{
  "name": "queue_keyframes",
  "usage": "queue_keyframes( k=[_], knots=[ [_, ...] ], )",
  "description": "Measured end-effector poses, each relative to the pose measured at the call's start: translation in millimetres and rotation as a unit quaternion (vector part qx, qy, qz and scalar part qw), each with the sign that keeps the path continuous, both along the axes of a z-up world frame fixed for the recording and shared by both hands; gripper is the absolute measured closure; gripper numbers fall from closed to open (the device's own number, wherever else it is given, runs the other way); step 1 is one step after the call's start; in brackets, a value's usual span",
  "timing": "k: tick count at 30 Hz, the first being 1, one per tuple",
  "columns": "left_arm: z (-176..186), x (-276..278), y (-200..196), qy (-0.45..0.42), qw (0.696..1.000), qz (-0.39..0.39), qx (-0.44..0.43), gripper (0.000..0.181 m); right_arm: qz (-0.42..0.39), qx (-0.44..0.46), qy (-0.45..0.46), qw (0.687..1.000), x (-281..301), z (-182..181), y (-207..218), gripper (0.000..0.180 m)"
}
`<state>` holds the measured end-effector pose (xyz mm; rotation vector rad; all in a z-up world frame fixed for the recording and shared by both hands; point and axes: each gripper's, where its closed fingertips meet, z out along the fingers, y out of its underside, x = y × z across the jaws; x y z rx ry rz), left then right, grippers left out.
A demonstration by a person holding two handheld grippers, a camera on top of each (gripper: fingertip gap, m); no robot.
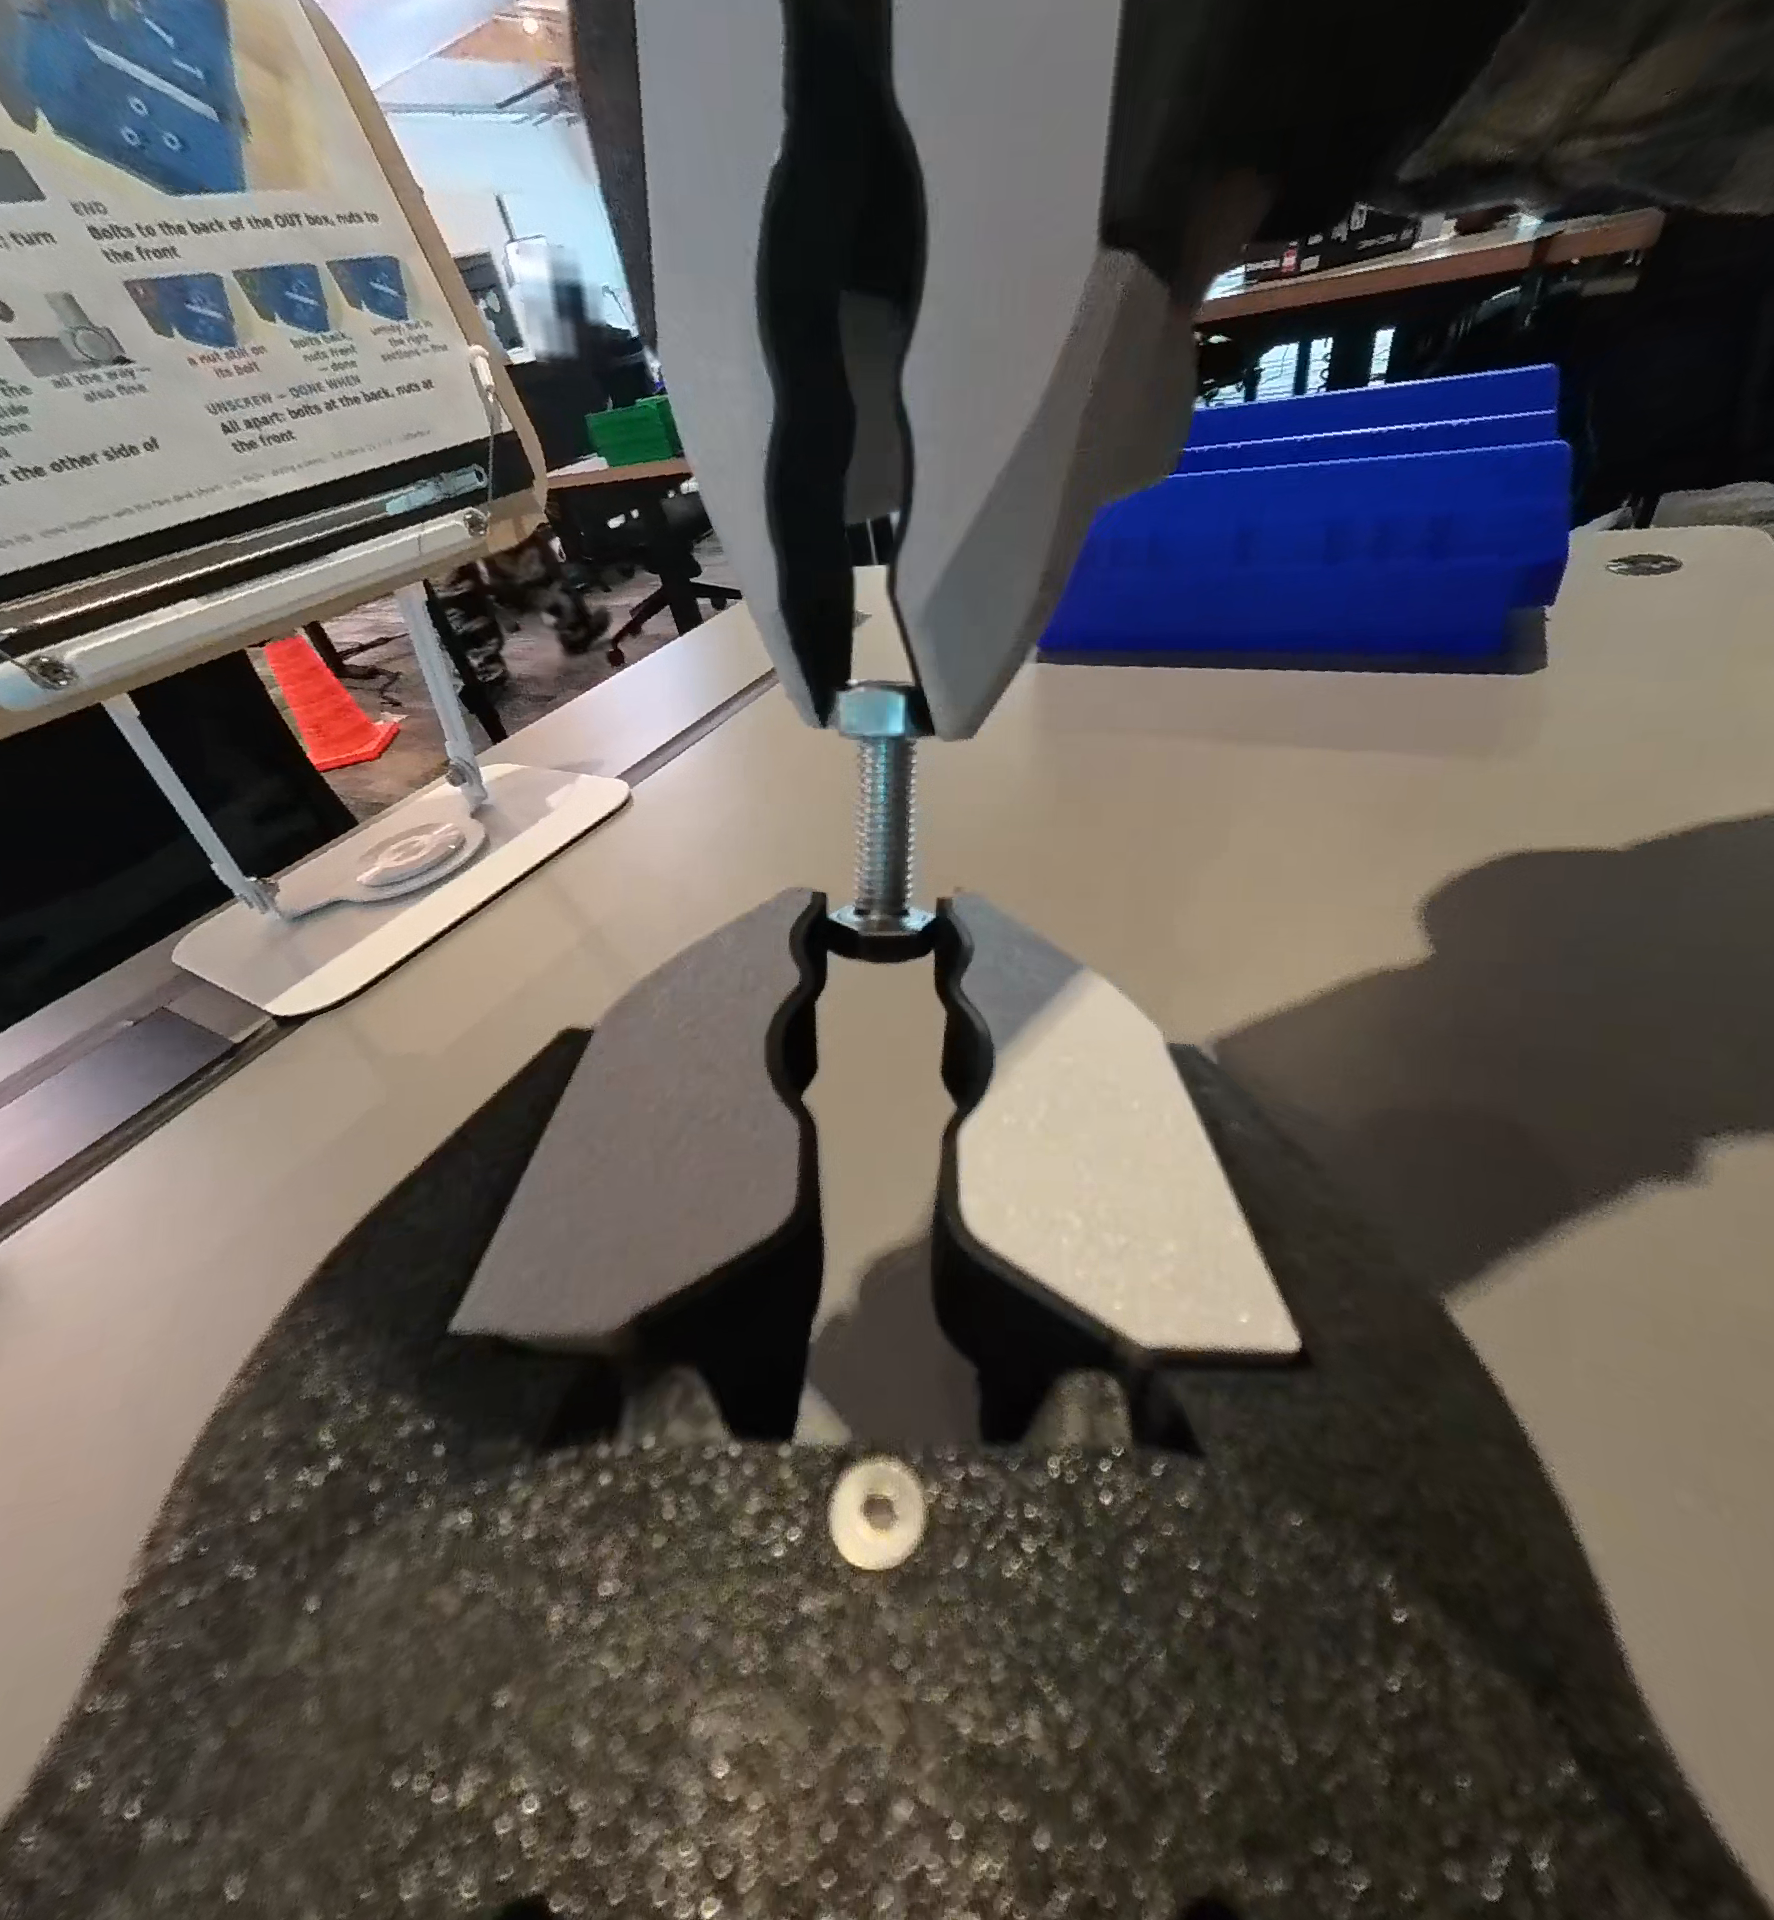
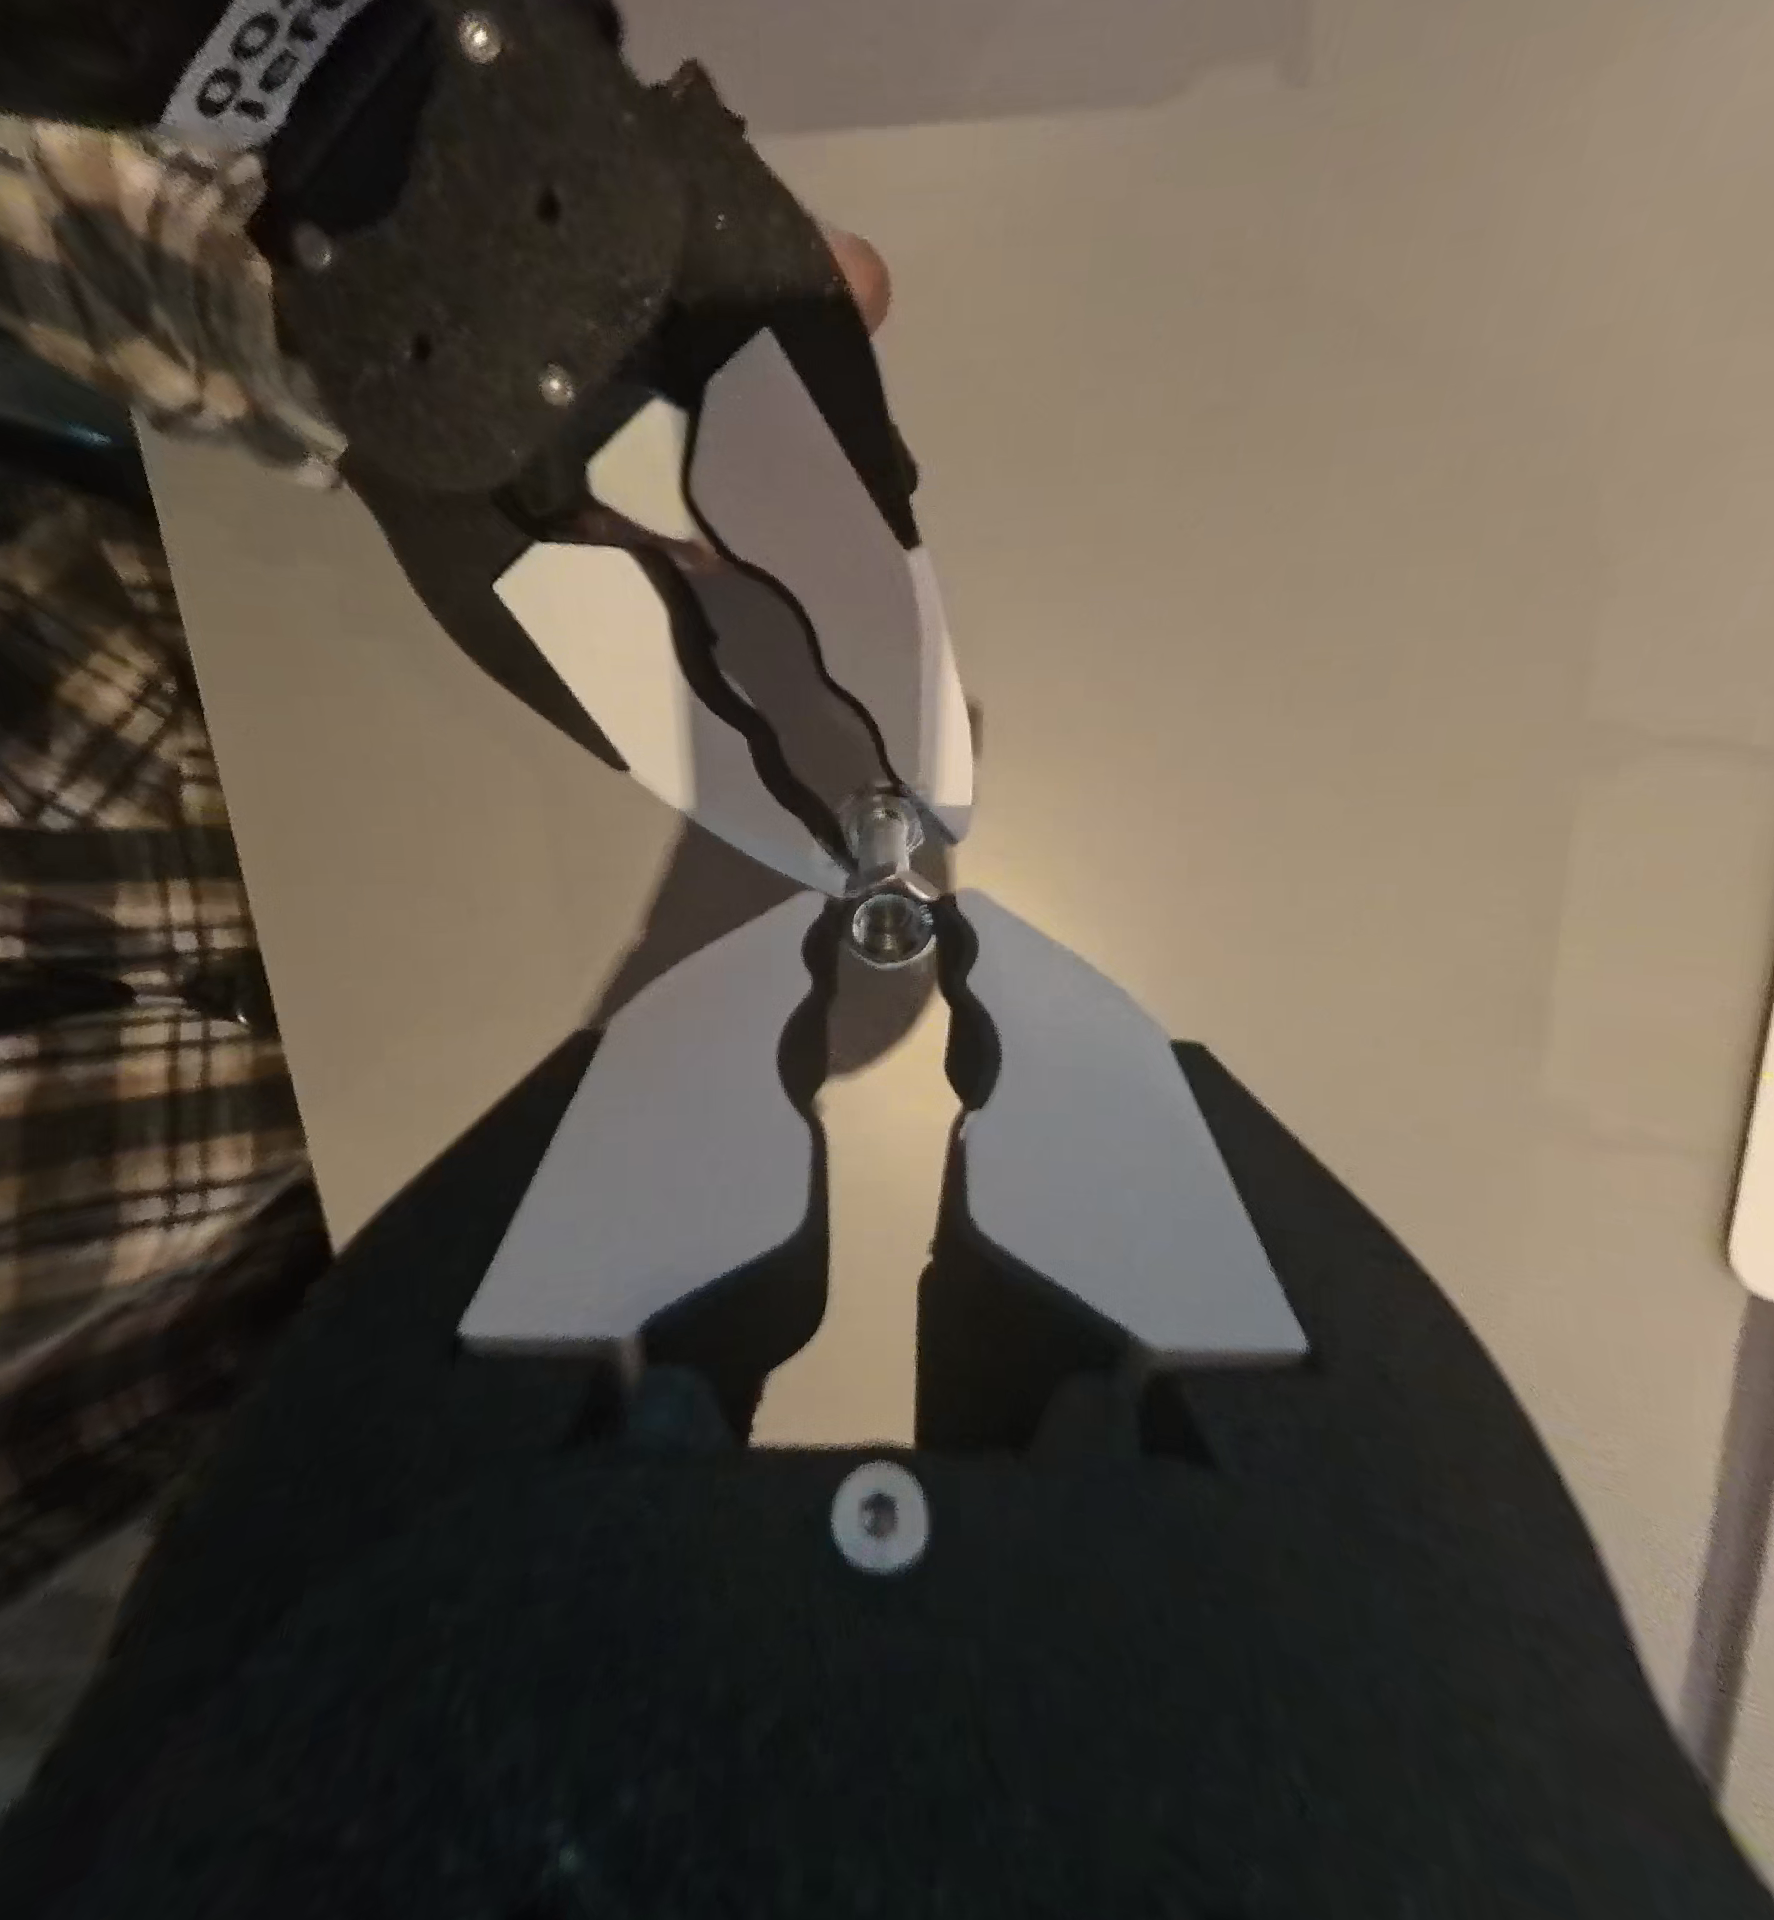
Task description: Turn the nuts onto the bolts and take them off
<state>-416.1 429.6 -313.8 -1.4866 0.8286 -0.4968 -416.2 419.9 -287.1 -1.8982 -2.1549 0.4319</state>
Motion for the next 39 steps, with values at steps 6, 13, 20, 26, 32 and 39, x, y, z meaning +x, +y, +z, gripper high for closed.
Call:
queue_keyframes(
  k=[6, 13, 20, 26, 32, 39],
  knots=[
    [-3, 2, 0, 0.007, 1.000, -0.002, -0.004, 0.162, -0.023, -0.006, -0.012, 1.000, 3, -3, 1, 0.162],
    [-4, 3, 0, -0.002, 1.000, -0.014, -0.013, 0.162, -0.002, 0.007, -0.017, 1.000, 3, -6, 1, 0.153],
    [-1, 2, -1, -0.019, 0.999, -0.024, -0.019, 0.162, 0.045, 0.059, 0.004, 0.997, 3, 2, 8, 0.119],
    [9, 3, -7, -0.072, 0.995, -0.061, -0.036, 0.162, 0.048, -0.026, 0.325, 0.944, -7, 39, -7, 0.066],
    [13, 8, -13, -0.113, 0.987, -0.098, -0.057, 0.162, 0.044, -0.079, 0.531, 0.843, -8, 49, -38, 0.051],
    [12, 10, -14, -0.119, 0.985, -0.104, -0.062, 0.162, 0.057, -0.084, 0.513, 0.852, -25, 25, -53, 0.050]
  ],
)
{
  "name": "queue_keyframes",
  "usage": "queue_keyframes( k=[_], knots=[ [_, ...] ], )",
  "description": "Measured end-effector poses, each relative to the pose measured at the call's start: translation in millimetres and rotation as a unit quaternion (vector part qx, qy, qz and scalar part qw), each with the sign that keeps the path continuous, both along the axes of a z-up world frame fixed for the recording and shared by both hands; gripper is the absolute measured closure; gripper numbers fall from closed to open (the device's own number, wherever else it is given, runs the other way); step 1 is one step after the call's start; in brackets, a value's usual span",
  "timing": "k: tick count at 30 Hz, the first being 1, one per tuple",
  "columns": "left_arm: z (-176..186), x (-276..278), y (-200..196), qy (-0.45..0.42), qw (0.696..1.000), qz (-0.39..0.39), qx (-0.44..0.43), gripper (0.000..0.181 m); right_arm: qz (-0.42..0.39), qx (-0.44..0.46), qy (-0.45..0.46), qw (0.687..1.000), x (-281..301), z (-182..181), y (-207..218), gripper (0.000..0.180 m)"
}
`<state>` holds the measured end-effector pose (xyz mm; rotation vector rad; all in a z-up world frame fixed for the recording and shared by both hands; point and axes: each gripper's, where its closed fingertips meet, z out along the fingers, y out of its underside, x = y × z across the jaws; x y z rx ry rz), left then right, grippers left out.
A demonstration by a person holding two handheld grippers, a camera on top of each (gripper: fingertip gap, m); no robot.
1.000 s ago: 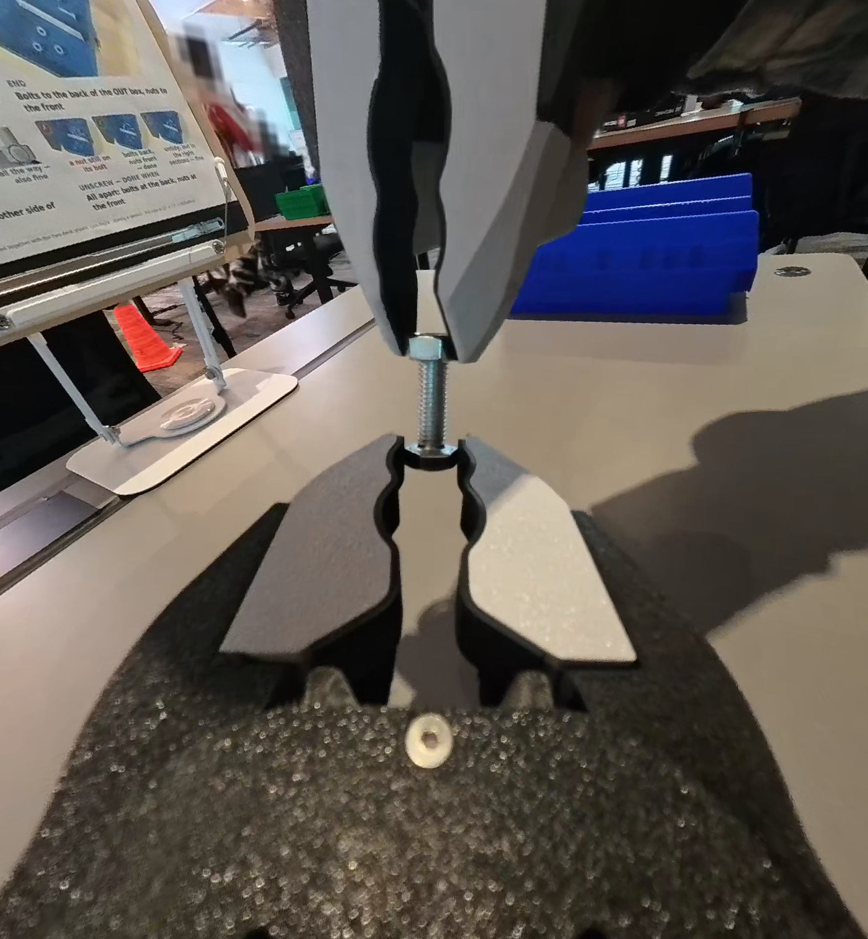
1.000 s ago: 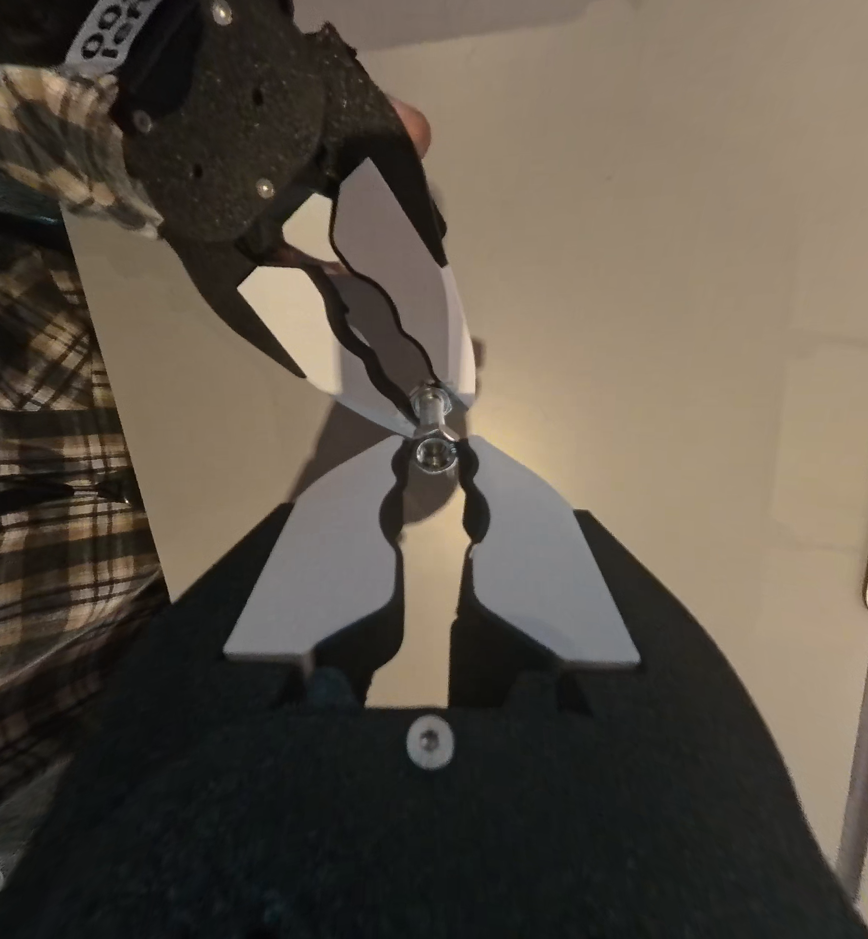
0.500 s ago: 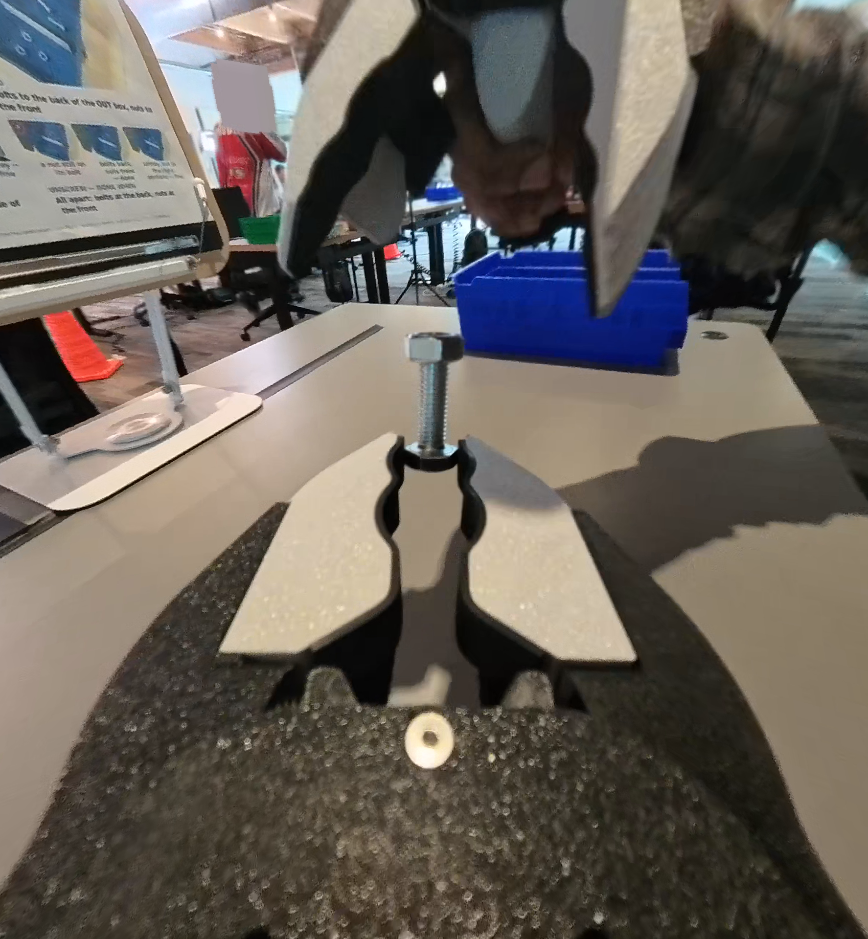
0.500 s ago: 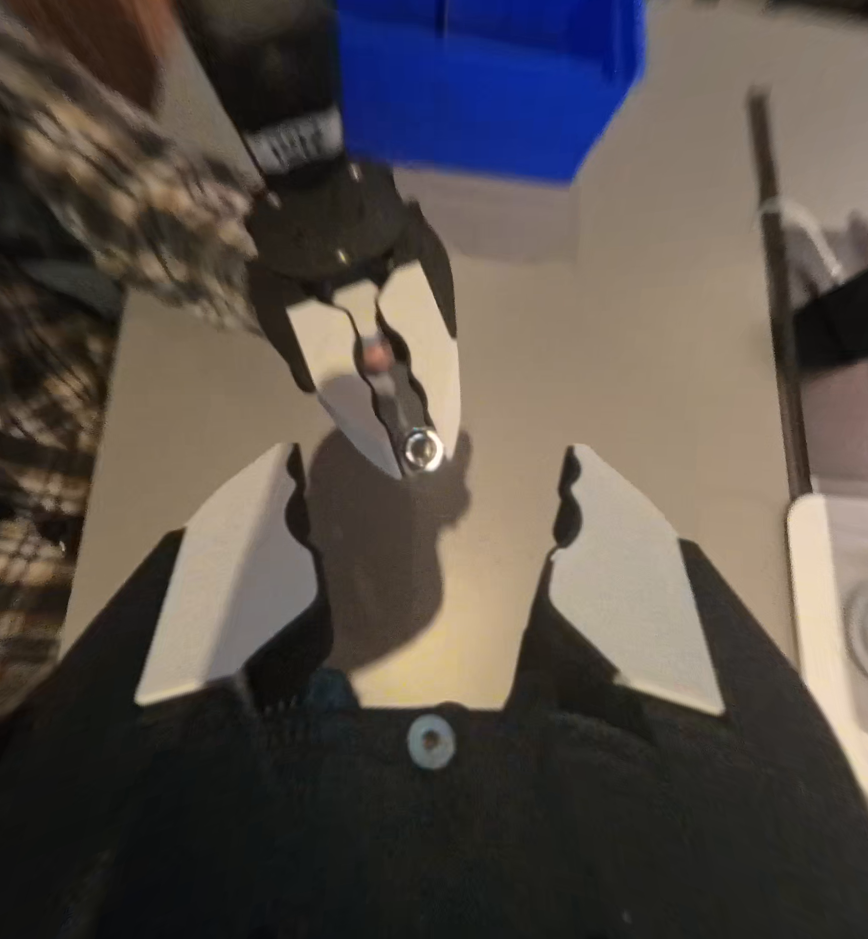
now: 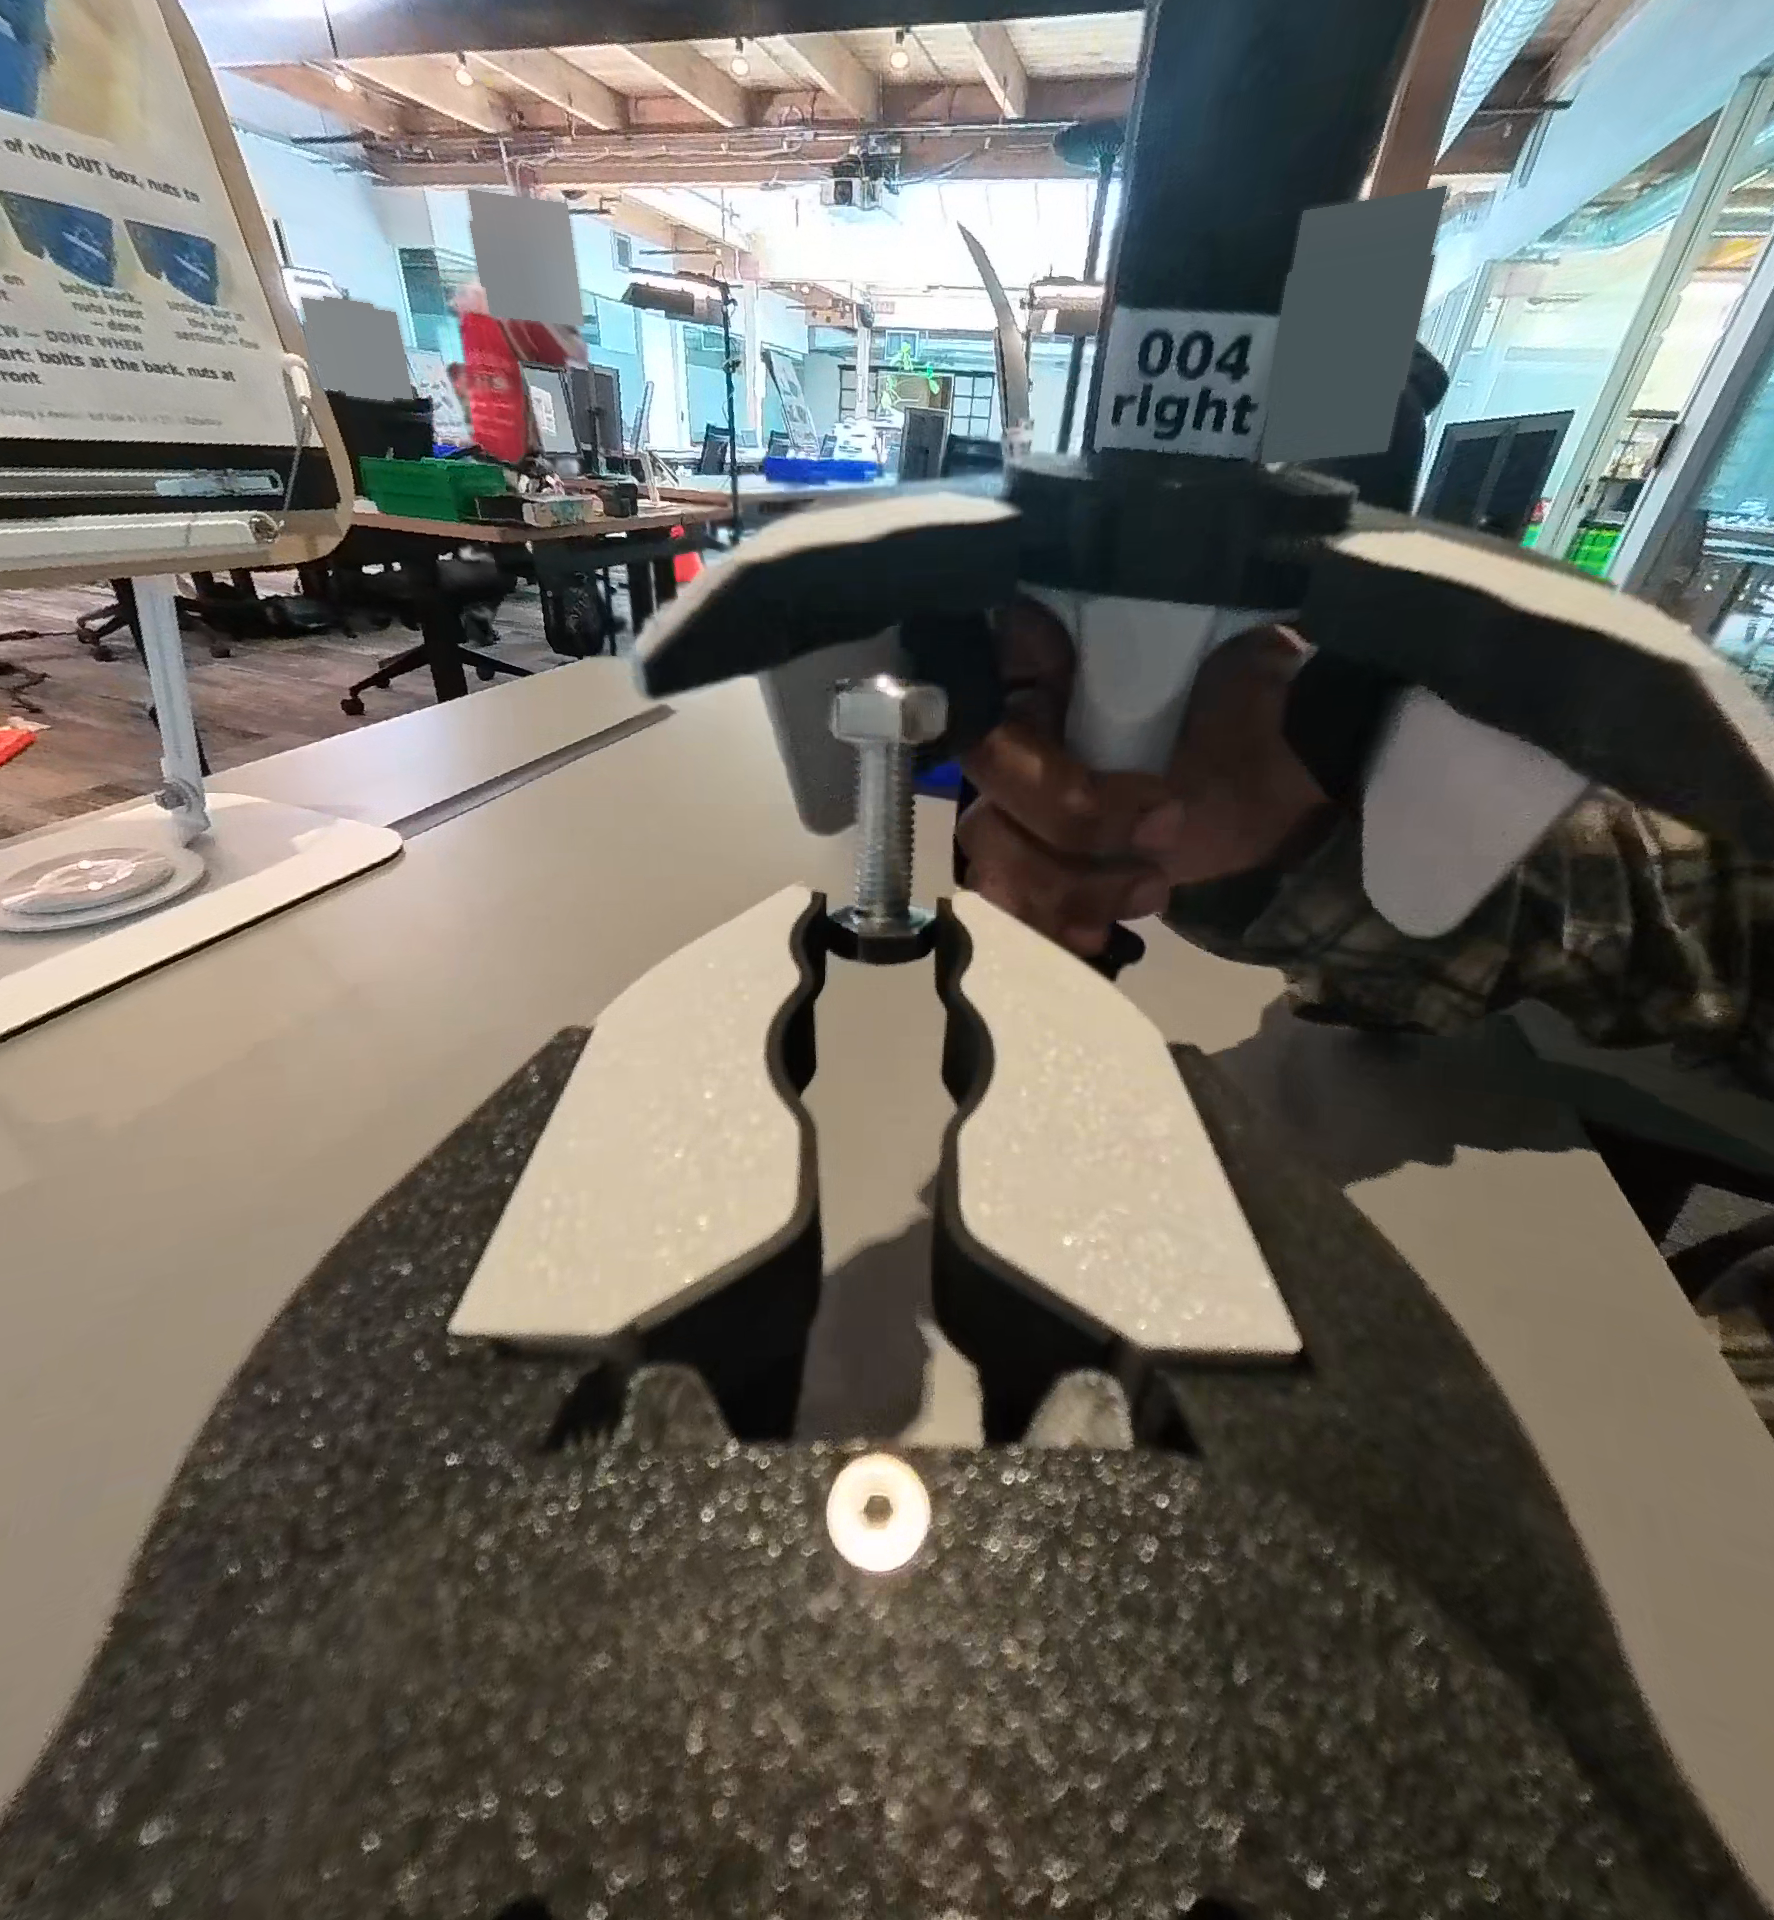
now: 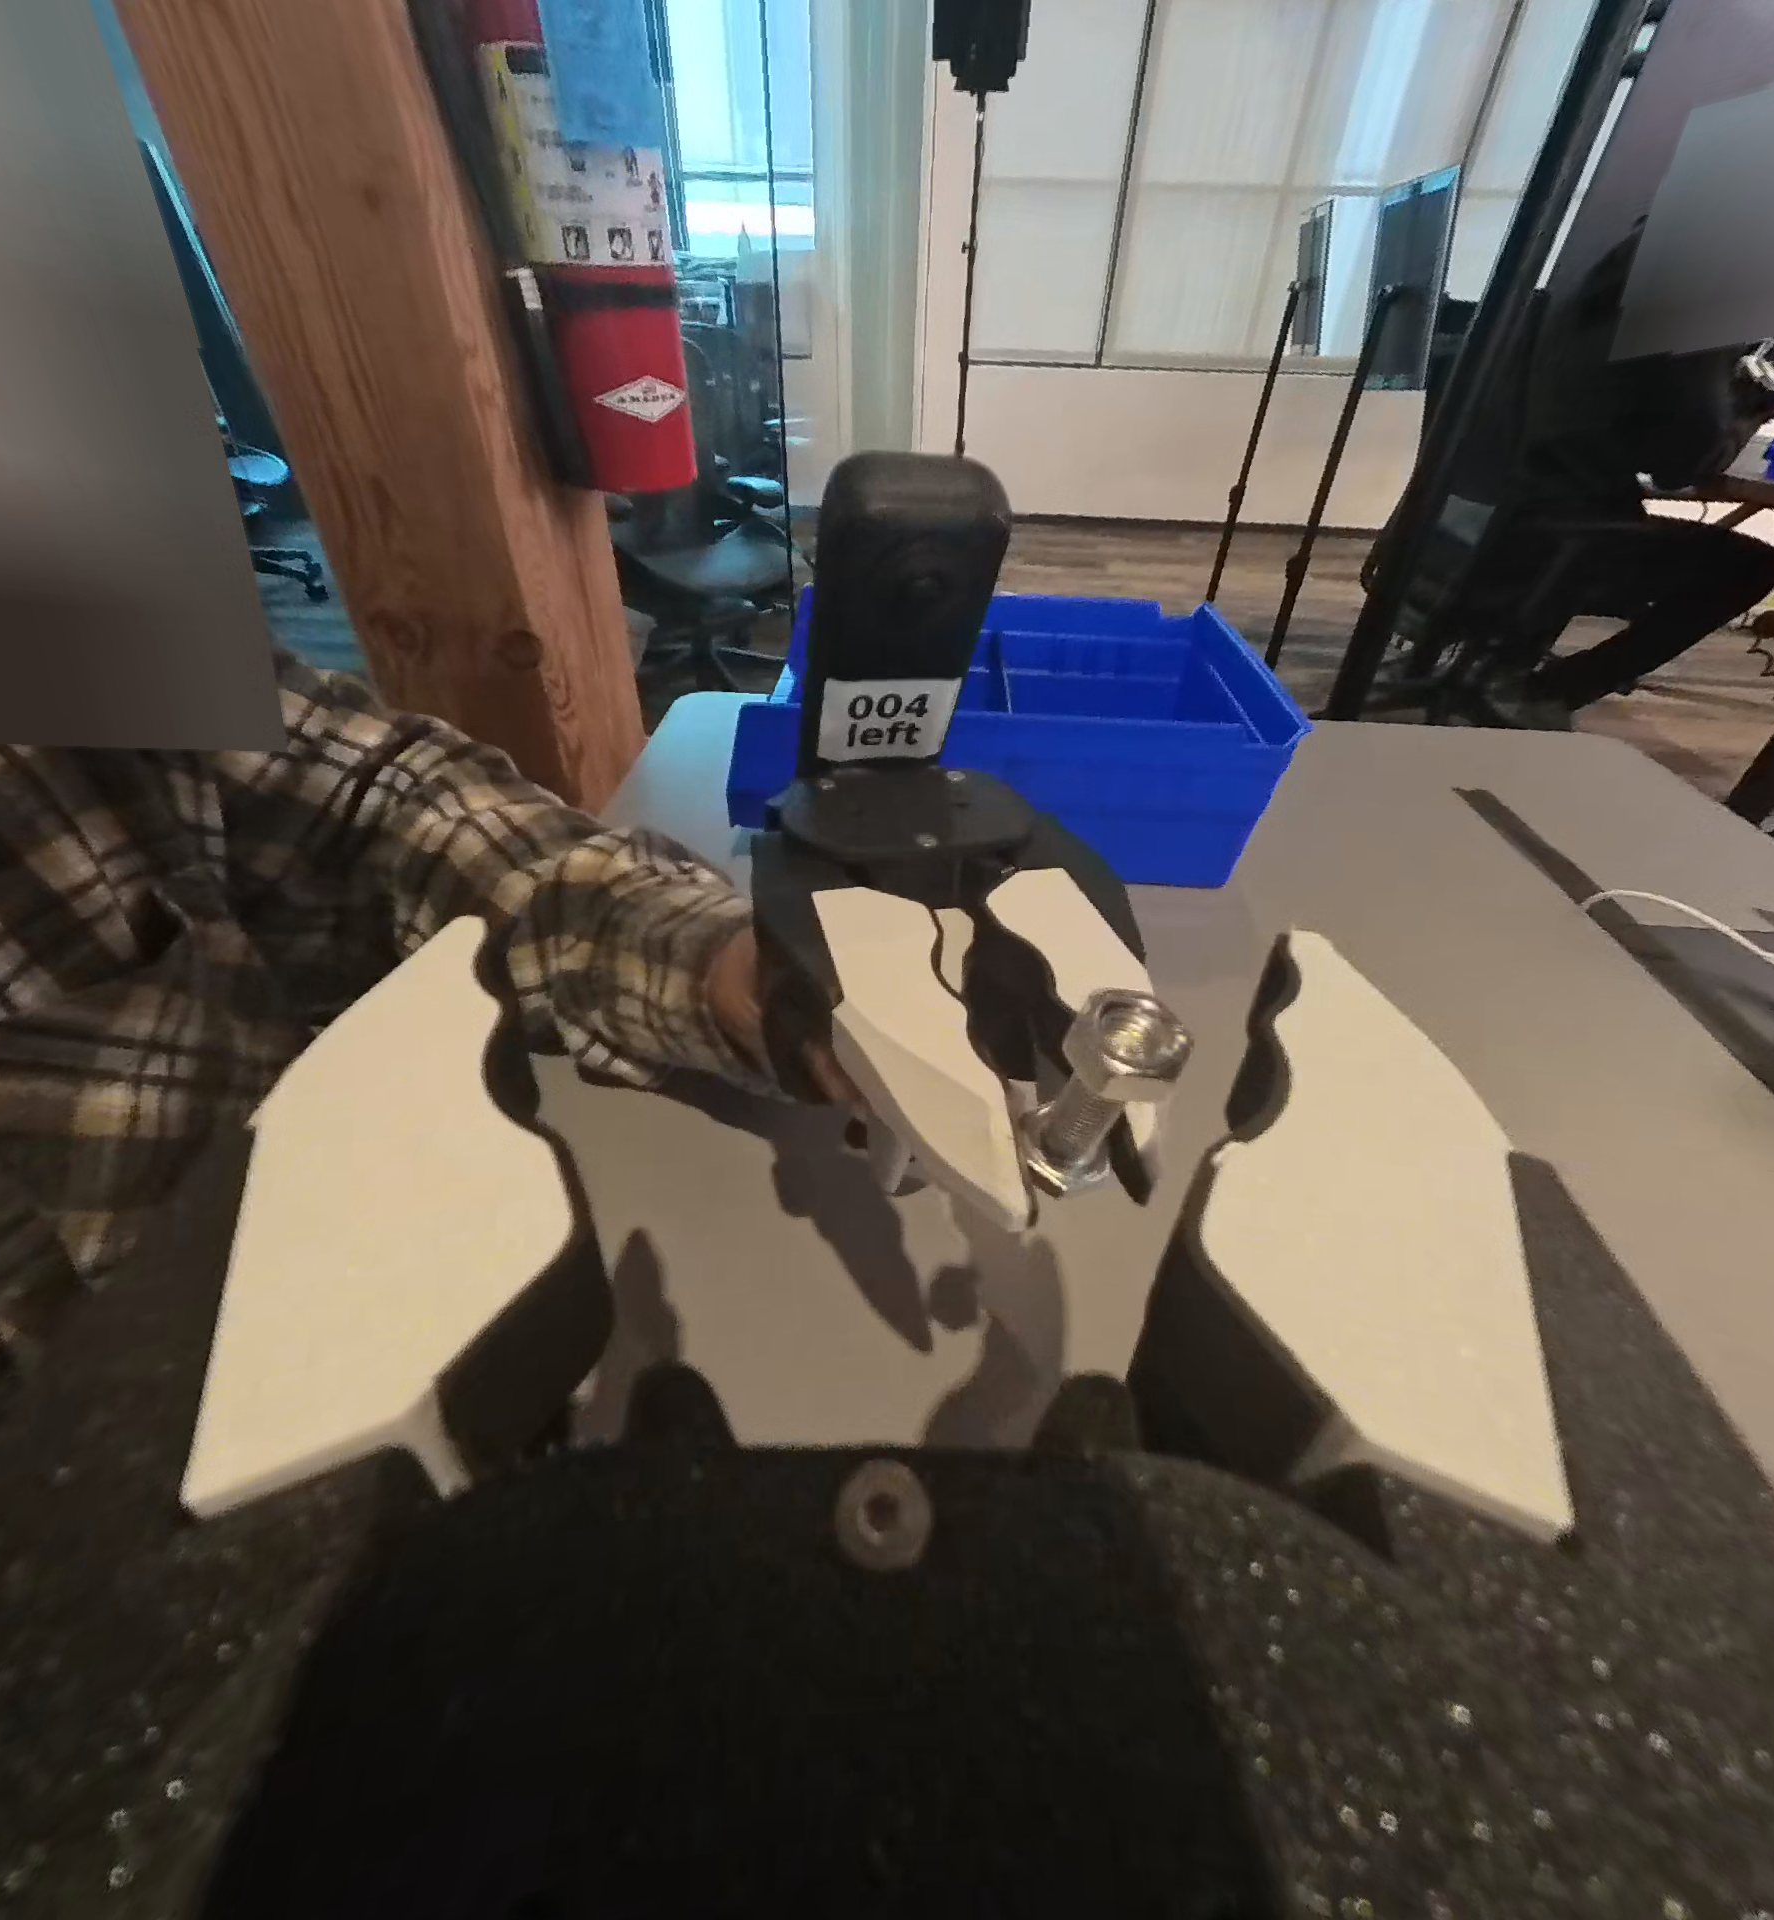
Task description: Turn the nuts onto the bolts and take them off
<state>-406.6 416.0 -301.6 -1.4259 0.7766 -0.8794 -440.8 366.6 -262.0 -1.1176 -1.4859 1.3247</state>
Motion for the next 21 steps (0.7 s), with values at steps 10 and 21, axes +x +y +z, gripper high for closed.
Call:
queue_keyframes(
  k=[10, 21],
  knots=[
    [0.6, -4.2, 2.8, -0.008, 1.000, 0.008, -0.004, 0.162, 0.001, -0.014, 0.005, 1.000, -1.2, -6.6, -3.9, 0.050],
    [1.0, -7.8, 5.7, -0.008, 1.000, 0.017, -0.007, 0.162, -0.015, 0.001, -0.009, 1.000, 5.9, -10.5, -0.2, 0.053]
  ],
)
